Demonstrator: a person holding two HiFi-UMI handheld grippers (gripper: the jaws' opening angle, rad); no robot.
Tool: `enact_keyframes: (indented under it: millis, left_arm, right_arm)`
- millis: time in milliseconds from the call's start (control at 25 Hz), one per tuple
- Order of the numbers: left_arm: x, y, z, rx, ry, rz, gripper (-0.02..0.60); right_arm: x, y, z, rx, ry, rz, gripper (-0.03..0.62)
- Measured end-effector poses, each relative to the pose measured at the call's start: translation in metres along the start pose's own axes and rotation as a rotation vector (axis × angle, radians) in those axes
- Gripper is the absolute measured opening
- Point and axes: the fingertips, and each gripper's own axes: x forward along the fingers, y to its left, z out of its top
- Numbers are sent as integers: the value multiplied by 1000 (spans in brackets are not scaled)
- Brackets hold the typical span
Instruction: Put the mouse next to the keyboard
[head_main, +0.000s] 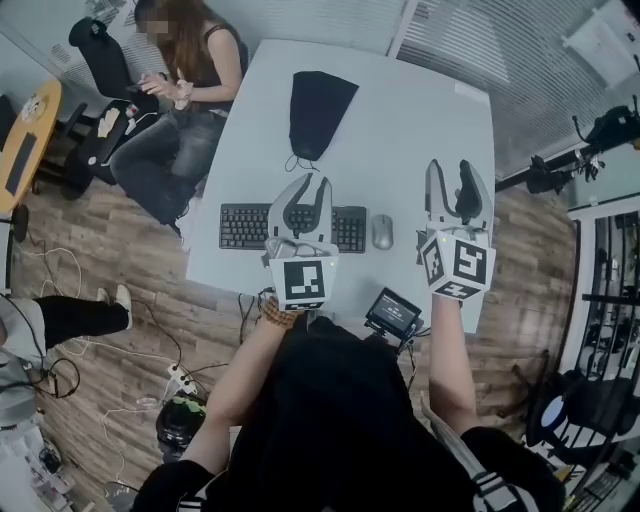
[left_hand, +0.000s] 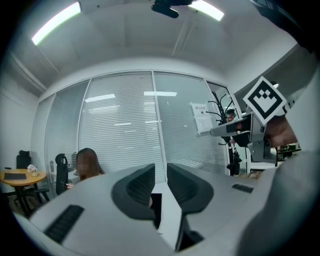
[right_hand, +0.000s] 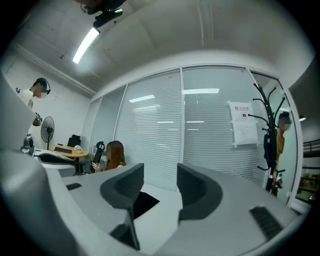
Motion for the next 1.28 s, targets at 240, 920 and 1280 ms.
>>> enact_keyframes:
  millis: [240,920,1280]
  left_arm:
    - [-2,-3,3,2,-6,-8,78]
    - [-10,-5,-3,-2,-1,-11,78]
    - [-12,-5,-10,-4,9,-16,78]
  right_arm:
    - [-18,3,17,-19,-56,-15,174]
    - [-43,17,4,-94,-67,-36,-3]
    - [-41,18,-7,-87,-33,-36,-3]
